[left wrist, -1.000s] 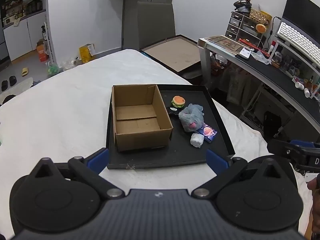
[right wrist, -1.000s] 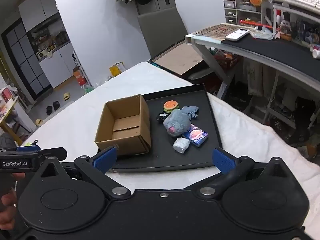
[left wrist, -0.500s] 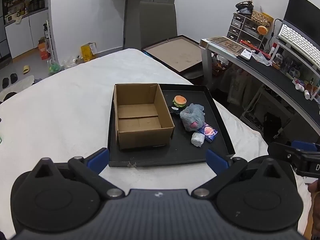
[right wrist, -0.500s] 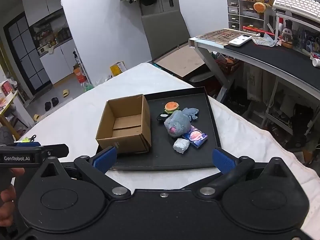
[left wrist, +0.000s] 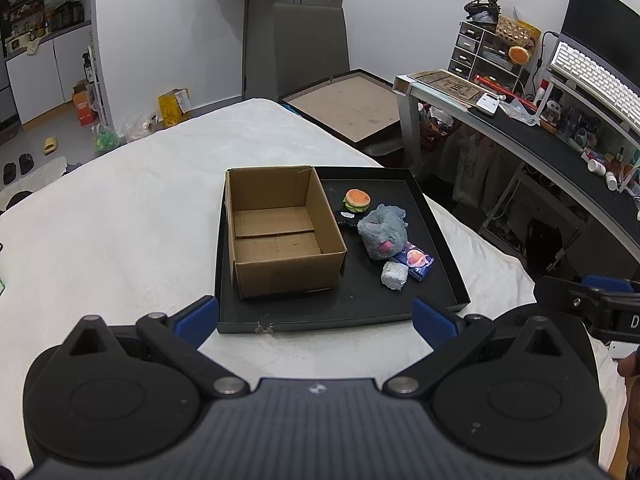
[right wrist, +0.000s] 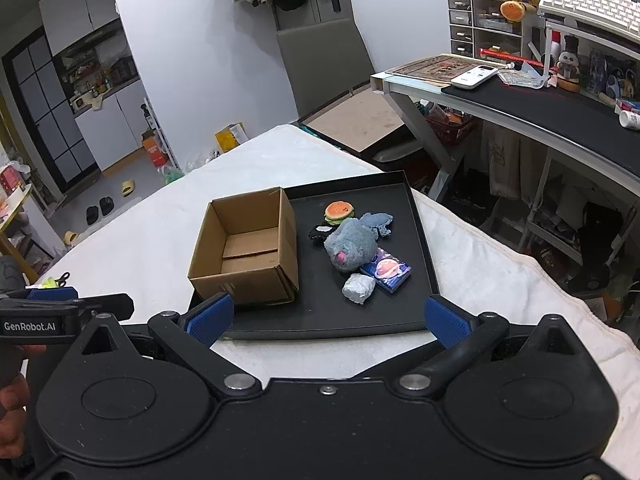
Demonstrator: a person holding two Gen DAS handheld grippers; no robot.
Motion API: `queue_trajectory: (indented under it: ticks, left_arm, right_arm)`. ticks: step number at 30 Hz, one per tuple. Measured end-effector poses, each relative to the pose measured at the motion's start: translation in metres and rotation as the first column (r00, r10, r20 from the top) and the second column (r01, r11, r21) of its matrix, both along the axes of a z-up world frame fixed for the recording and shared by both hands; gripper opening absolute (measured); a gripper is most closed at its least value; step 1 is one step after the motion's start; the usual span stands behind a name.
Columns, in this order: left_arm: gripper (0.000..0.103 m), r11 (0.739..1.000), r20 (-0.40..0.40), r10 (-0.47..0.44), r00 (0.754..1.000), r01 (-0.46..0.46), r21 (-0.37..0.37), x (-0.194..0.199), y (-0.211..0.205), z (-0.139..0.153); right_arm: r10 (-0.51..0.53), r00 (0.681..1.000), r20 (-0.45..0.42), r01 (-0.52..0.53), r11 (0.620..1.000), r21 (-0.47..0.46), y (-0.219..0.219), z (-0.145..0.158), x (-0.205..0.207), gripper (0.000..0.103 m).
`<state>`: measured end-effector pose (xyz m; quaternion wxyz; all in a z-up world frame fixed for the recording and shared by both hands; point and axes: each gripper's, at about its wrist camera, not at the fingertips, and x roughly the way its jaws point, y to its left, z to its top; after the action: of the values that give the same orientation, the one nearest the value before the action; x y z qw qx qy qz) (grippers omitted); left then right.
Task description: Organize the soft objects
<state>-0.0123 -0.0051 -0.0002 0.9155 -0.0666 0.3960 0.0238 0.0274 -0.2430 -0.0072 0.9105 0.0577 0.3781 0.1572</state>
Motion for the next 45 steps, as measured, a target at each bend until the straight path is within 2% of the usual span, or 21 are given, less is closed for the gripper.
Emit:
queue_trajectory:
  ticks: [45]
  left_arm:
    - [0.102,1.0,-0.022,-0.005,1.0,0.005,0.027,0.005,-0.0016,-0.0056]
  right_arm:
    - [-0.015,1.0,-0.008,0.015,1.0,0.007,-0.0064,-0.0095,0.0011,0.103]
